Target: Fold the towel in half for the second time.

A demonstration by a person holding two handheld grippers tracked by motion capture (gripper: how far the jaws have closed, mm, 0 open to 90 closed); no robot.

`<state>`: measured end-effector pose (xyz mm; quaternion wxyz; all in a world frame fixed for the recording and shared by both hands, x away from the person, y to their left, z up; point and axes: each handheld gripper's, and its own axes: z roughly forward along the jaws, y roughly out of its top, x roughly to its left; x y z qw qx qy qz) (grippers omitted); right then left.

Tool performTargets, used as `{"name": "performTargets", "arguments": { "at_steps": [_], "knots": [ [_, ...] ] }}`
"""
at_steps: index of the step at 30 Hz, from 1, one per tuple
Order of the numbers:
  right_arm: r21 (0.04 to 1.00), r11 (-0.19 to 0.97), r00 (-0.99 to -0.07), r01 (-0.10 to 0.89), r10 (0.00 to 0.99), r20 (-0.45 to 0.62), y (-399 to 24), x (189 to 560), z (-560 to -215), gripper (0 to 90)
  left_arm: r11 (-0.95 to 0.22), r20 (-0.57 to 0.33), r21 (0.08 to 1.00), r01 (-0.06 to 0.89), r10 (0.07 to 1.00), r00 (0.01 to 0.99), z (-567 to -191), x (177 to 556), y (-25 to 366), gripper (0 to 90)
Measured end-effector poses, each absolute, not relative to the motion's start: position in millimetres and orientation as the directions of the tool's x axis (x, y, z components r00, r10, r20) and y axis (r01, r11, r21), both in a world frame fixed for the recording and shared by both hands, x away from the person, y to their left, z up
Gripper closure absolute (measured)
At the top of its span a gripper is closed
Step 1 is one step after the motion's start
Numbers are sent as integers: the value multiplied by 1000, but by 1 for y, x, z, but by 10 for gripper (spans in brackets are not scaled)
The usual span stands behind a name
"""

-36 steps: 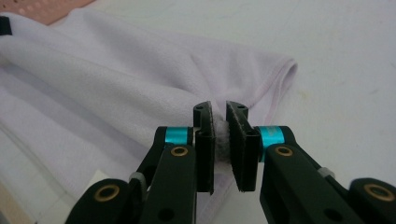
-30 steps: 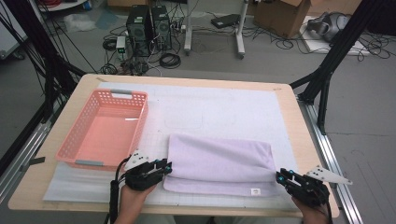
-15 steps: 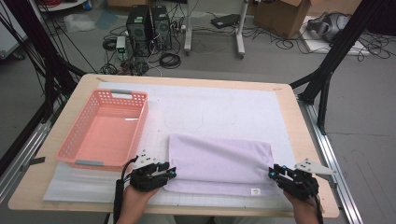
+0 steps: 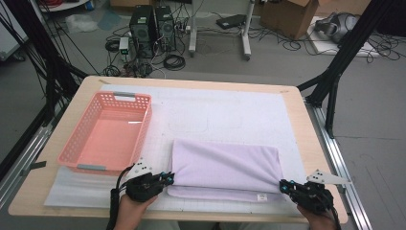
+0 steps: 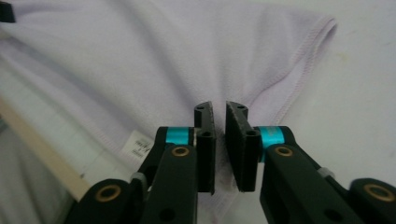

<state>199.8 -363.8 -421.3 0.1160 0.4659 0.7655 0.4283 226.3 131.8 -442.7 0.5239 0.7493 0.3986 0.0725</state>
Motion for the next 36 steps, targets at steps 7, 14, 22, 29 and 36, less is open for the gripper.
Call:
{"name": "performTargets", "arguments": {
  "at_steps": [7,14,22,29,36],
  "knots": [
    [813,87,-458,576,858,232,-371,212,-414,713,-144,-298,844,517,675,675,-446,225,133,846],
    [762,179,-408,622,905,120,-339,246,-441,716,-168,-256,851,498,695,672,-448,224,131,853],
    [803,191,-376,565,926,43,-344,240,-433,900,-172,-237,858,484,703,670,-449,222,131,861],
    [811,152,-392,565,914,102,-354,233,-435,776,-146,-219,875,461,729,648,-443,220,128,571],
    [832,125,-354,541,931,90,-359,241,-434,602,-109,-205,903,415,740,641,-424,235,127,426]
  ]
}}
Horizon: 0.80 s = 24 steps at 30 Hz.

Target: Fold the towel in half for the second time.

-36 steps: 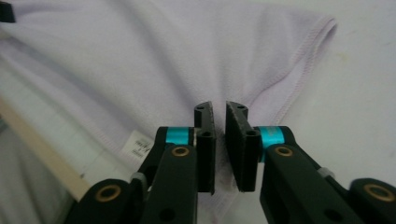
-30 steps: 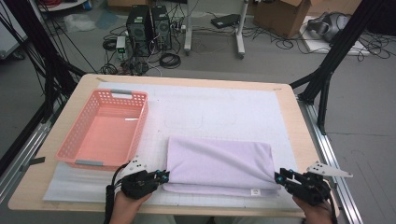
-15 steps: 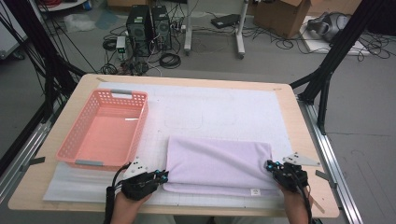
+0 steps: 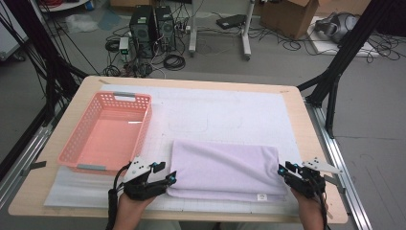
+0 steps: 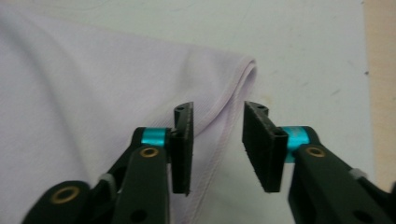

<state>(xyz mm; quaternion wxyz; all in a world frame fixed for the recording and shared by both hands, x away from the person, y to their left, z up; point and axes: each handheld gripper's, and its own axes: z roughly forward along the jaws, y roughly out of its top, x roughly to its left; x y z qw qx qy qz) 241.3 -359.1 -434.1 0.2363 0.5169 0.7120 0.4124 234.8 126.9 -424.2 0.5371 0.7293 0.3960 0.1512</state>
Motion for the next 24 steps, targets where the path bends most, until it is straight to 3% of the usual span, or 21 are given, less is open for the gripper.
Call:
{"name": "performTargets", "arguments": {
  "at_steps": [14,18,21,24],
  "knots": [
    [809,194,-414,555,908,66,-348,304,-431,447,-165,-191,832,530,811,552,-436,321,109,349],
    [747,272,-426,606,905,16,-343,322,-444,475,-179,-182,819,545,820,542,-445,331,107,338],
    [768,248,-385,591,923,-2,-350,329,-446,634,-181,-182,818,546,819,544,-447,335,108,337],
    [776,226,-332,588,943,-23,-354,338,-447,656,-186,-197,810,556,807,556,-450,337,105,337]
  ]
}}
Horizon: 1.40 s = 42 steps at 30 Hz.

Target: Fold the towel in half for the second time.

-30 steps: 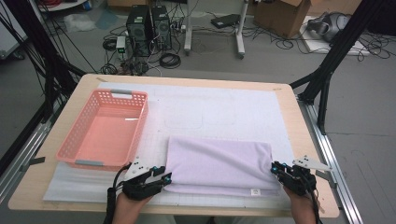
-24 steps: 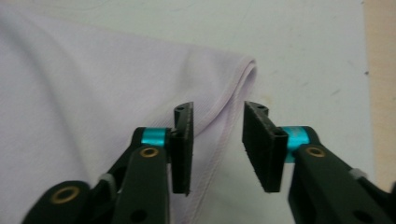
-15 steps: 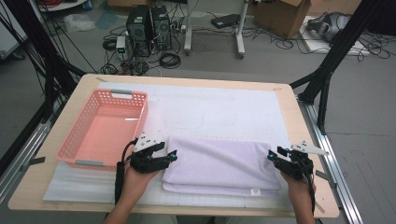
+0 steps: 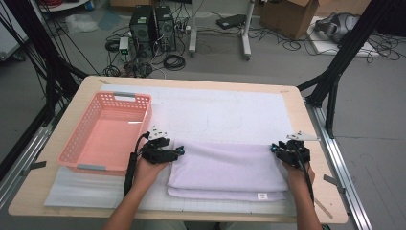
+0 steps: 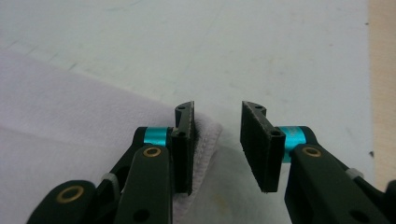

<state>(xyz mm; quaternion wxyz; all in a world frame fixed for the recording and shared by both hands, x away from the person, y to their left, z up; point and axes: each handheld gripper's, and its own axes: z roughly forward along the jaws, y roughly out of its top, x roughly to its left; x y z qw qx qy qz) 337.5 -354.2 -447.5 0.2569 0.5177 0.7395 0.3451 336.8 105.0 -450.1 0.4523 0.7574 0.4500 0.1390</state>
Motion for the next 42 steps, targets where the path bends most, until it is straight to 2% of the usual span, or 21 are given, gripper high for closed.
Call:
{"name": "performTargets", "arguments": {
  "at_steps": [3,7,10,13,15,17,20,21,22,29,42],
  "knots": [
    [784,218,-299,581,953,-43,-354,342,-446,627,-201,-201,800,565,798,568,-452,337,103,339],
    [804,150,-299,575,953,36,-362,334,-438,521,-205,-221,789,579,785,578,-451,337,105,340],
    [812,118,-332,571,938,97,-371,324,-433,439,-212,-223,787,579,778,588,-452,337,103,370],
    [774,135,-390,619,908,154,-370,318,-438,408,-254,-193,787,562,765,615,-452,334,100,466],
    [759,164,-418,630,896,153,-366,314,-443,410,-271,-200,779,565,747,634,-451,332,99,589],
    [748,198,-427,633,896,124,-360,310,-449,449,-266,-230,770,580,733,641,-451,331,98,720],
    [753,185,-439,632,885,152,-357,305,-450,736,-231,-254,765,601,750,611,-451,332,97,775],
    [755,188,-449,628,880,155,-355,304,-449,799,-221,-254,769,600,755,604,-450,332,97,786],
    [753,208,-453,624,882,131,-353,303,-448,821,-207,-250,779,592,764,595,-450,332,97,793],
    [804,183,-425,566,900,94,-356,317,-439,835,-135,-244,817,560,799,549,-441,353,93,798],
    [821,202,-396,534,918,31,-346,376,-425,832,-89,-203,864,496,839,505,-437,401,90,795]
  ]
}}
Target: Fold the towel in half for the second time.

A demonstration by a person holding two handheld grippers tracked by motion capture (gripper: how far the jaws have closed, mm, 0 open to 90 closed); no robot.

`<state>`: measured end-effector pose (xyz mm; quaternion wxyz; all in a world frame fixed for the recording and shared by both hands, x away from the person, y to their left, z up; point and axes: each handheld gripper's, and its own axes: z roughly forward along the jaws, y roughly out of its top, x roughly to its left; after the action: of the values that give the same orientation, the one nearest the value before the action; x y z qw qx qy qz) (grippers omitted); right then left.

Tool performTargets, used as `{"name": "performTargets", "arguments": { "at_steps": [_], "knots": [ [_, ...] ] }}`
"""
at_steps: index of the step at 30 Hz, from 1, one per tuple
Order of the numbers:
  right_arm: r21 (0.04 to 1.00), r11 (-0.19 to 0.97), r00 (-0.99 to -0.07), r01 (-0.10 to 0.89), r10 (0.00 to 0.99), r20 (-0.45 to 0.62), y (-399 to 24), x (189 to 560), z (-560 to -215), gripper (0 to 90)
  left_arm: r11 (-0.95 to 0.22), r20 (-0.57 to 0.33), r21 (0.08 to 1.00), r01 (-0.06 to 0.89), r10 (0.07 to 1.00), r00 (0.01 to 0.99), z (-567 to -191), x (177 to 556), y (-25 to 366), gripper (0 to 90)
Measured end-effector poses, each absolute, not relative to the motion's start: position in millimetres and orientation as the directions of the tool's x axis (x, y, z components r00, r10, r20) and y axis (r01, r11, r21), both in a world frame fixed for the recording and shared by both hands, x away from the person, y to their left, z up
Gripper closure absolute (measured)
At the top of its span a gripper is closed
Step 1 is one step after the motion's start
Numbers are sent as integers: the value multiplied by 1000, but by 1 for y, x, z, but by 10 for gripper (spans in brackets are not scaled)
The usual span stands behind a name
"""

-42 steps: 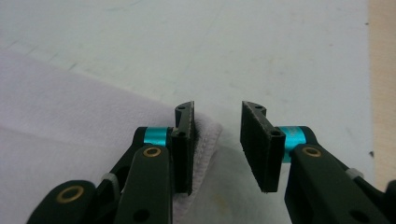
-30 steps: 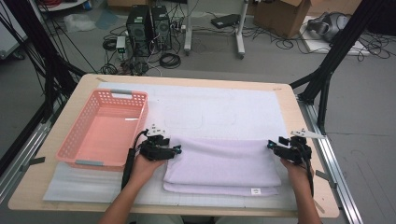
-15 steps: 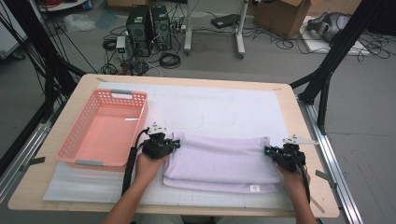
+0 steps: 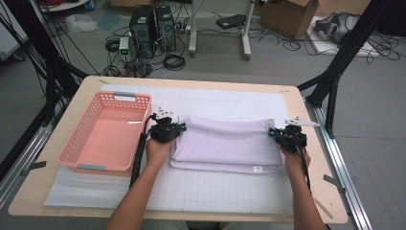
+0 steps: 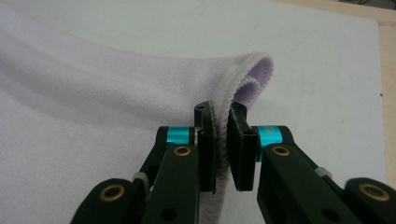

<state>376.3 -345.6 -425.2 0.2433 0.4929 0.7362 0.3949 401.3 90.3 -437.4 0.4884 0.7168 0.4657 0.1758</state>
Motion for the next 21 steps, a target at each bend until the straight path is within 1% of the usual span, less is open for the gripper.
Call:
{"name": "performTargets", "arguments": {
  "at_steps": [3,4,5,6,7,8,9,11,14,18,21],
  "knots": [
    [822,176,-384,542,922,56,-346,387,-425,831,-97,-206,850,518,843,496,-441,408,92,783],
    [823,170,-381,543,923,61,-345,389,-426,829,-91,-208,847,524,850,483,-441,408,92,757],
    [817,177,-381,548,923,55,-344,391,-428,819,-86,-209,843,531,857,471,-440,408,92,699],
    [814,182,-379,552,924,50,-343,392,-430,785,-74,-226,839,538,853,470,-438,407,93,625],
    [807,180,-376,563,925,57,-342,392,-431,731,-73,-234,835,545,850,472,-436,405,94,556],
    [805,178,-372,566,926,57,-342,392,-431,670,-83,-225,836,543,850,476,-433,403,94,517],
    [808,172,-373,564,926,63,-342,391,-431,650,-90,-219,836,542,850,480,-430,400,93,502],
    [821,161,-369,548,927,65,-343,385,-427,636,-109,-207,842,528,839,504,-425,392,93,500],
    [831,162,-375,532,925,60,-344,377,-421,634,-160,-182,831,533,827,531,-420,383,89,500],
    [844,183,-397,504,917,38,-346,361,-413,641,-167,-164,844,510,825,541,-421,369,90,520],
    [850,184,-410,493,911,40,-350,348,-411,630,-160,-176,844,511,818,547,-427,358,93,520]
  ]
}}
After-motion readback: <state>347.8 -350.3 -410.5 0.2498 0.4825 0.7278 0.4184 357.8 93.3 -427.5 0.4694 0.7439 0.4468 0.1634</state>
